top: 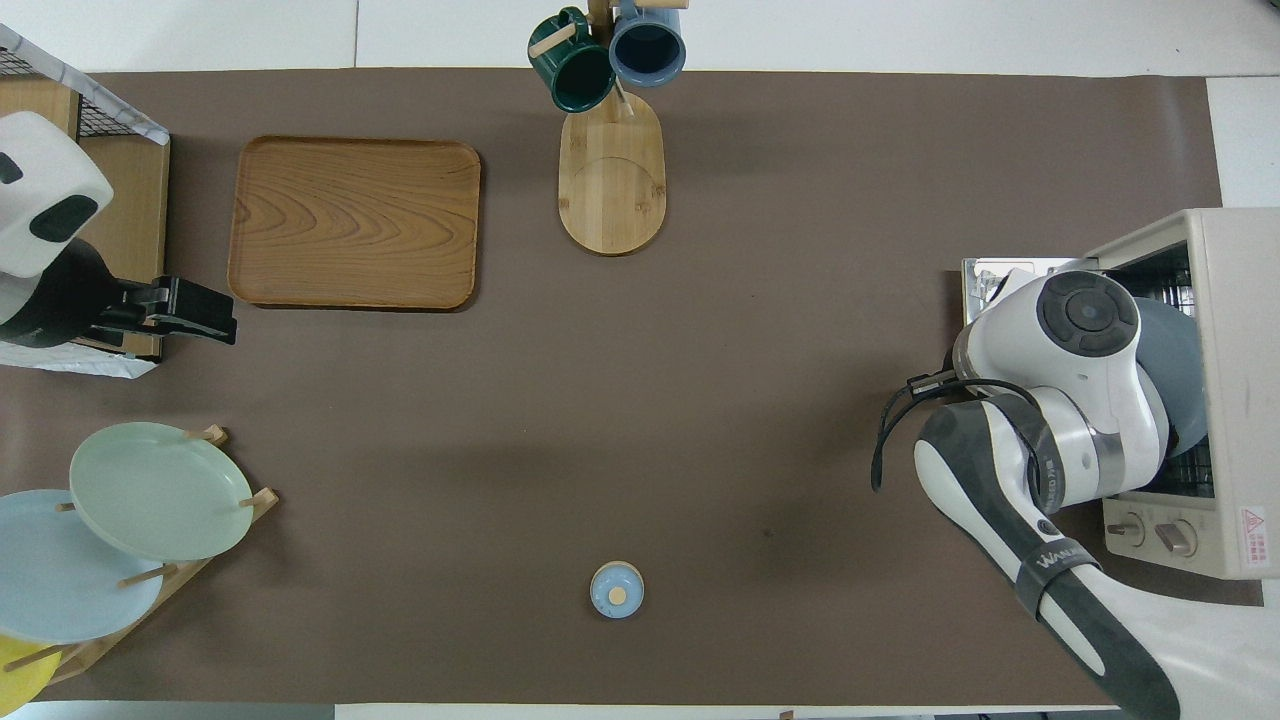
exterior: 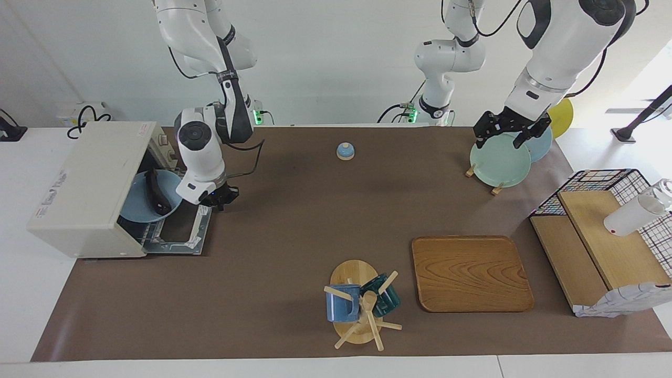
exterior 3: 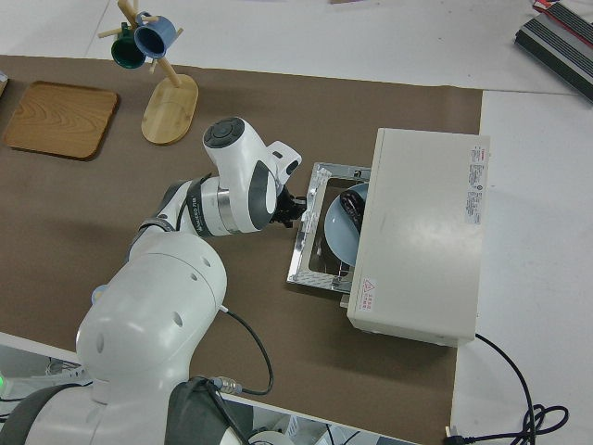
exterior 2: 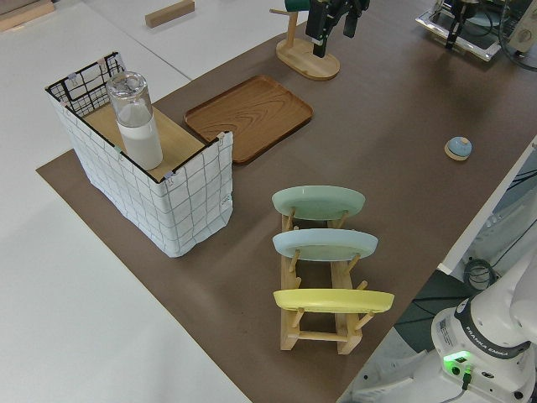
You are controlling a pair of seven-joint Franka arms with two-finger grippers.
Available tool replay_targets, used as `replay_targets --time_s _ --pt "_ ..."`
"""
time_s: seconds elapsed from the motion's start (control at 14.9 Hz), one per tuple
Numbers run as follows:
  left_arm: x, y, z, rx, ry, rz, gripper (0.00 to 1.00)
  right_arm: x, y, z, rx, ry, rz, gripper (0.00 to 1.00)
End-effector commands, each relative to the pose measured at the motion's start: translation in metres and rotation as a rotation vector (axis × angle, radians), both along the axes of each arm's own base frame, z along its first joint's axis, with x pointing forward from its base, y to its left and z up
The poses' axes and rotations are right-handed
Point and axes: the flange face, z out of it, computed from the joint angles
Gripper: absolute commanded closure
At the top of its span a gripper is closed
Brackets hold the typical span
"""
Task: Put eggplant into oven
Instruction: 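Withdraw the right gripper out of the oven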
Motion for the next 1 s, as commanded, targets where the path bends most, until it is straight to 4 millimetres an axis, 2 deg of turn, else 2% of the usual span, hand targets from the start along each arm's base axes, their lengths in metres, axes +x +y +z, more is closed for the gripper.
replay_targets --time_s 0.0,0.47,0.6,0.74,0.94 --pt "-0.005 0.006 0.002 0.020 -0.008 -0.007 0.00 -0.003 -0.002 -0.003 -0.010 0.002 -0.007 1.00" --pt "-0.005 0.008 0.004 0.025 -0.009 -0.004 0.00 -0.002 -0.010 -0.006 -0.109 -0.002 0.089 1.00" --pt "-0.006 0.008 0.004 0.049 -0.014 -0.011 0.00 0.005 -0.012 0.002 -0.140 -0.002 0.116 1.00" --pt "-0.006 0.006 0.005 0.049 -0.016 -0.014 0.00 0.011 -0.022 0.020 -0.168 0.034 0.114 1.00" --pt "-0.005 0.011 0.006 0.047 -0.018 -0.004 0.00 0.018 -0.037 0.075 -0.186 0.064 0.118 1.00"
